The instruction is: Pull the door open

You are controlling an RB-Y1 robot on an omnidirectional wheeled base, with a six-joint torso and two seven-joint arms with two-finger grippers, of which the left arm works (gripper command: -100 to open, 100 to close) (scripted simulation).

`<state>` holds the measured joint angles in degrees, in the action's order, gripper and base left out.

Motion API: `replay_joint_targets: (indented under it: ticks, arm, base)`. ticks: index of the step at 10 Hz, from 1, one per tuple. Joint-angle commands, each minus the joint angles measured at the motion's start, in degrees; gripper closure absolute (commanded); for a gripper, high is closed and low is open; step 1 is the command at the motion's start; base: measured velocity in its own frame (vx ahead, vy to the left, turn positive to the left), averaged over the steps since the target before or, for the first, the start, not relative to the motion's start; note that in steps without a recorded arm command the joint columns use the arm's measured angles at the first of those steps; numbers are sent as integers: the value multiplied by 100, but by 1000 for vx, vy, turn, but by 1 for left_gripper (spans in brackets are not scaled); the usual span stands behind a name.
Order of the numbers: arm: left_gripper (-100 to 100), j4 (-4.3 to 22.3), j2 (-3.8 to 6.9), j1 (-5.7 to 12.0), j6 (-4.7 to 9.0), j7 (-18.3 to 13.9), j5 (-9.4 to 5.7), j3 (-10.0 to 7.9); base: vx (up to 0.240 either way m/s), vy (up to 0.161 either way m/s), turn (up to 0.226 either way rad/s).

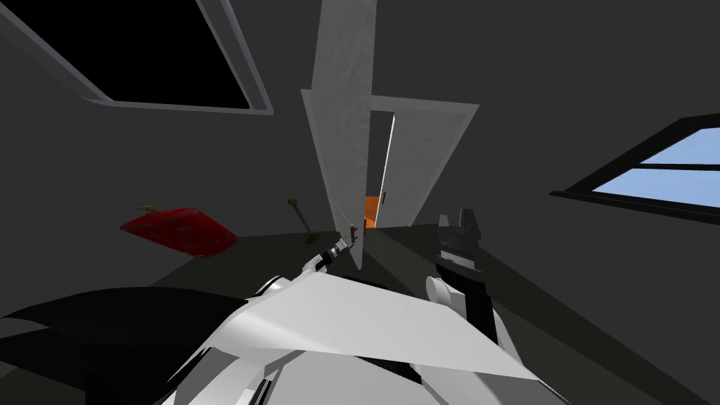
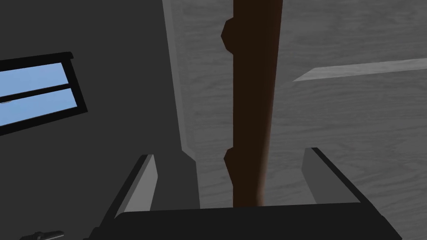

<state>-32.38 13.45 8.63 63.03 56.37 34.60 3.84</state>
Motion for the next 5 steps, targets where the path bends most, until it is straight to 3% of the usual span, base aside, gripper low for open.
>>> replay_joint_targets:
  ticks: [1, 5]
  arm:
    - [-100, 0, 0, 0, 0, 0, 0, 0]
    - [-100, 61, 114, -17, -71, 191, -543, 120]
  base:
    - [-1, 82, -27]
    - [-40, -11, -184]
